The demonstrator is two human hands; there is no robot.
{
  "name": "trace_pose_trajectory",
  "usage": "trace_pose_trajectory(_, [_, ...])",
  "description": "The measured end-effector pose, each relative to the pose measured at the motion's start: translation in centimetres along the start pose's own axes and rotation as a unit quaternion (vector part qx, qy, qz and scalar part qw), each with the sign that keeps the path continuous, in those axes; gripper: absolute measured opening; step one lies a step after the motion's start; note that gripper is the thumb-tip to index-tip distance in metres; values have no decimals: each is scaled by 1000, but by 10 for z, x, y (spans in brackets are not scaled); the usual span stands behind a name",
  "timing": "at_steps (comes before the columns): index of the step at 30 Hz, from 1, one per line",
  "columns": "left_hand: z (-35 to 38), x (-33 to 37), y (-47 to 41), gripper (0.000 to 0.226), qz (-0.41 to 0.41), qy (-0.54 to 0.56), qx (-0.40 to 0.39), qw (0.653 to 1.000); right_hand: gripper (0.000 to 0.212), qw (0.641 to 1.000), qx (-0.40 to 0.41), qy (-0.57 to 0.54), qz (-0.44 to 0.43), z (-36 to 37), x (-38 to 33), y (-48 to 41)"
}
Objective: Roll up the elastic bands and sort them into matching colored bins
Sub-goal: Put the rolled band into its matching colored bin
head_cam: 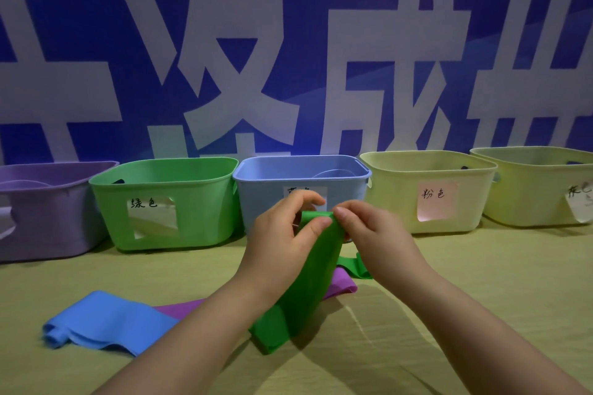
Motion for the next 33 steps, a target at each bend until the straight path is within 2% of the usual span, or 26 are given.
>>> trace_pose_trajectory(4, [-2, 0, -1, 3, 9, -4, 13, 1000, 25, 999, -4, -33, 9, 1, 0, 1])
trace_pose_trajectory(8, [-9, -4, -2, 6, -5, 11, 37, 999, 11, 999, 3, -52, -14, 2, -6, 1])
trace_pose_trajectory(13, [-9, -6, -3, 20, -21, 41, 34, 998, 18, 999, 13, -44, -27, 0, -9, 1])
trace_pose_trajectory(16, [-2, -8, -3, 16, -33, 47, 8, 998, 21, 999, 25, -29, -23, -5, -8, 0])
trace_pose_trajectory(20, [-5, -7, -5, 6, -20, 38, 25, 999, 30, 998, 26, -53, -15, -6, -7, 1])
trace_pose_trajectory(22, [-6, -7, -5, 10, -24, 47, 29, 998, 27, 997, 35, -62, -19, -7, -7, 2])
trace_pose_trajectory(24, [-8, -7, -4, 19, -30, 59, 33, 997, 11, 995, 40, -85, -26, -7, -8, 2])
trace_pose_trajectory(28, [-10, -8, -4, 29, -34, 74, 39, 996, 17, 995, 31, -95, -30, -2, -8, 2])
trace_pose_trajectory(33, [-3, -5, -2, 10, -27, 55, 12, 998, 18, 998, 37, -38, -36, -7, -10, 1])
Point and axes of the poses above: each hand's wrist, its own y-axis away from the middle knuckle, its own z-axis out of the palm, x = y × z, the point moved 10 cm from there along -y, towards the middle knuckle, and after that the axes turned 6 degrees about -z, right-handed, at the moved point
